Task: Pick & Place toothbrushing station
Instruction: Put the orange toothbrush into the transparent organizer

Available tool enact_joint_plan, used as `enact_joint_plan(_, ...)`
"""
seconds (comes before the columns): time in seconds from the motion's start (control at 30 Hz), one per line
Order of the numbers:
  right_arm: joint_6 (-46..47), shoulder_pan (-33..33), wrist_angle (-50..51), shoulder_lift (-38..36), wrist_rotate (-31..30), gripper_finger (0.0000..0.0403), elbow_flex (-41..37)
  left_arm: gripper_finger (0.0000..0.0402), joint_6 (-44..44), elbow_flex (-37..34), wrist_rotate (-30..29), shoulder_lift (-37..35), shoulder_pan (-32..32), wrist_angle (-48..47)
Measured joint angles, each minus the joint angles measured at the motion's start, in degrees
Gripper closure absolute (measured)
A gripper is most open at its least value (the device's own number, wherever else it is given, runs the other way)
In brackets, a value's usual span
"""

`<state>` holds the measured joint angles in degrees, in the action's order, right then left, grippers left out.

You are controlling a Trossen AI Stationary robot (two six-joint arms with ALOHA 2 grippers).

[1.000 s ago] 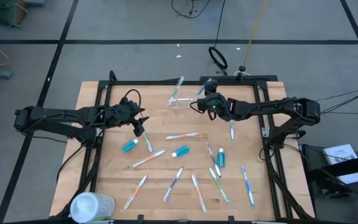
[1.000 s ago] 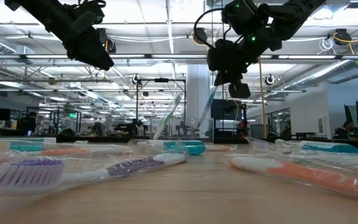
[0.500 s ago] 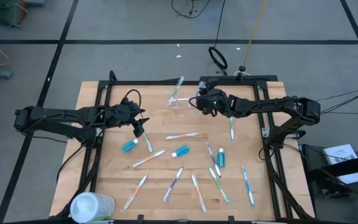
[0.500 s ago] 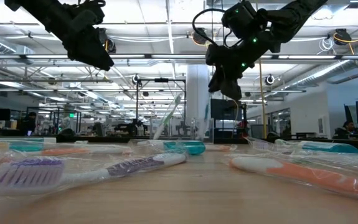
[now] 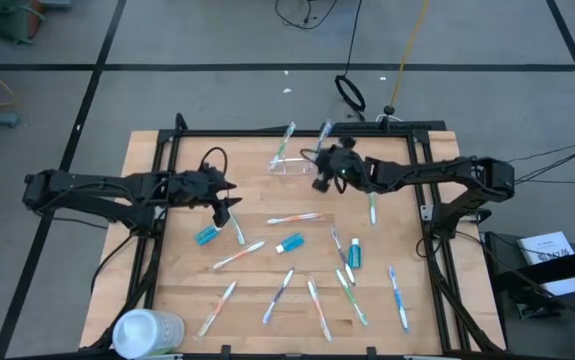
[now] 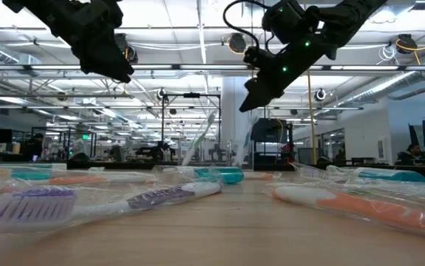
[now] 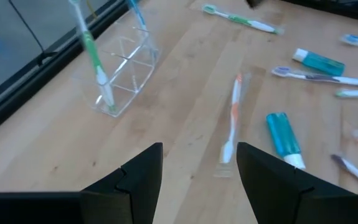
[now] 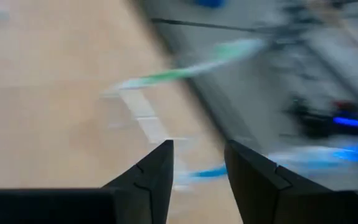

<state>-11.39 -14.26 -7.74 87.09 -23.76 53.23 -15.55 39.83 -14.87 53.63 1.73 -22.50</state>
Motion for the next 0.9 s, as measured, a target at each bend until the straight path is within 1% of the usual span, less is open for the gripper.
enact_joint_plan(0.13, 5.7, 3.7, 1.4, 0.0, 16.5, 0.0278, -0.1, 0.0190, 0.0, 0.0, 0.0, 0.0, -2.2, 0.0)
enact_joint_plan(0.2, 7.2, 5.9, 0.2, 0.0, 22.2, 0.0281, -1.5, 0.0190, 0.0, 0.0, 0.0, 0.0, -3.1, 0.0)
enact_joint_plan(0.23, 7.7, 7.1, -0.8, 0.0, 23.9, 0.0283, -2.6, 0.0190, 0.0, 0.0, 0.0, 0.0, -3.6, 0.1)
enact_joint_plan(0.3, 7.7, 9.1, -4.2, 0.0, 24.7, 0.0284, -5.4, 0.0190, -0.1, 0.0, 0.0, 0.0, -4.4, 0.1)
enact_joint_plan(0.4, 6.9, 11.5, -14.2, 0.0, 24.1, 0.0284, -10.7, 0.0190, -2.1, 0.0, 0.0, 0.0, -5.7, 0.1)
enact_joint_plan(0.5, 6.3, 12.6, -22.4, 0.0, 23.9, 0.0285, -16.1, 0.0190, -5.4, 0.0, -0.1, 0.9, -7.2, 0.2)
enact_joint_plan(0.63, 10.7, 13.3, -32.7, 0.0, 23.9, 0.0287, -22.6, 0.0190, -10.5, 0.0, 0.0, 3.1, -9.7, 0.7)
enact_joint_plan(0.73, 14.3, 13.7, -42.0, 0.0, 23.9, 0.0287, -26.8, 0.0190, -12.1, 0.0, 0.0, 5.8, -11.5, 0.5)
enact_joint_plan(0.83, 16.6, 14.2, -45.5, 0.0, 23.7, 0.0287, -29.7, 0.0190, -11.5, 0.0, 0.3, 8.7, -13.4, 0.3)
enact_joint_plan(0.9, 17.6, 14.7, -48.5, 0.0, 23.7, 0.0287, -31.1, 0.0190, -12.1, 0.0, 2.0, 10.2, -14.8, -0.3)
